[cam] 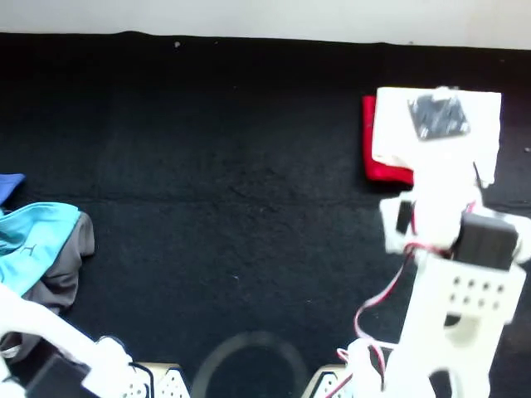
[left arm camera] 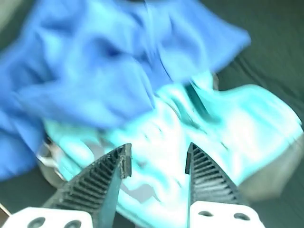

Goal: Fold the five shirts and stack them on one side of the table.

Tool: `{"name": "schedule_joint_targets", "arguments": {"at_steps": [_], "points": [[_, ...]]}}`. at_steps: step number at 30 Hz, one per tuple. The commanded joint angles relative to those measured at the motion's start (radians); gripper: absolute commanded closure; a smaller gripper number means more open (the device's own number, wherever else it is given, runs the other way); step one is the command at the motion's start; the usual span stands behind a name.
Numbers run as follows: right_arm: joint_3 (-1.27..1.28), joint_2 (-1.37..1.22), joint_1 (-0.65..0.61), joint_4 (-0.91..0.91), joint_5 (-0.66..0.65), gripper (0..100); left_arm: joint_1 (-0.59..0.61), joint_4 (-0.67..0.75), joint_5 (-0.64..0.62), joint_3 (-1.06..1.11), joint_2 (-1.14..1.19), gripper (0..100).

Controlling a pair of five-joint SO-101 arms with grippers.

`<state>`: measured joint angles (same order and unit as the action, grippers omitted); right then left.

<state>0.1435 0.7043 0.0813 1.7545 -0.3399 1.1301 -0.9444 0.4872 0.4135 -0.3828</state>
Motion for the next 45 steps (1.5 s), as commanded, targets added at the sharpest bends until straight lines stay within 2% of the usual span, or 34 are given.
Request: {"name": "schedule_joint_targets", "arguments": {"at_steps": [1, 9, 17, 19, 21, 28, 33, 39, 42, 45], "points": [[0.165, 0.131, -0.013, 0.005, 0.002, 72.6, 0.01, 0.091, 0.044, -0.077, 0.102, 80], [0.372, 0.26, -0.01, 0.005, 0.002, 72.6, 0.045, 0.077, 0.038, -0.407, 0.532, 80], [0.426, 0.291, -0.01, 0.005, 0.002, 72.6, 0.042, -0.161, 0.038, -0.7, 0.783, 80], [0.426, 0.291, -0.01, 0.005, 0.003, 72.6, 0.035, -0.207, 0.038, -0.75, 0.819, 86], [0.426, 0.291, -0.01, 0.005, 0.005, 72.6, 0.031, -0.245, 0.038, -0.785, 0.839, 99], [0.426, 0.291, -0.01, 0.005, 0.006, 72.6, 0.002, -0.339, 0.037, -0.872, 0.845, 99], [0.426, 0.291, -0.01, 0.005, 0.006, 72.6, -0.05, -0.491, -0.048, -1.033, 0.843, 99], [0.426, 0.291, -0.008, 0.005, 0.005, 72.6, -0.214, -0.83, -0.155, -1.383, 0.843, 99], [0.426, 0.291, -0.008, 0.005, 0.003, 72.6, -0.288, -0.841, -0.201, -1.477, 0.797, 99], [0.426, 0.291, -0.008, 0.005, 0.003, 72.6, -0.386, -0.839, -0.201, -1.465, 0.69, 99]]}}
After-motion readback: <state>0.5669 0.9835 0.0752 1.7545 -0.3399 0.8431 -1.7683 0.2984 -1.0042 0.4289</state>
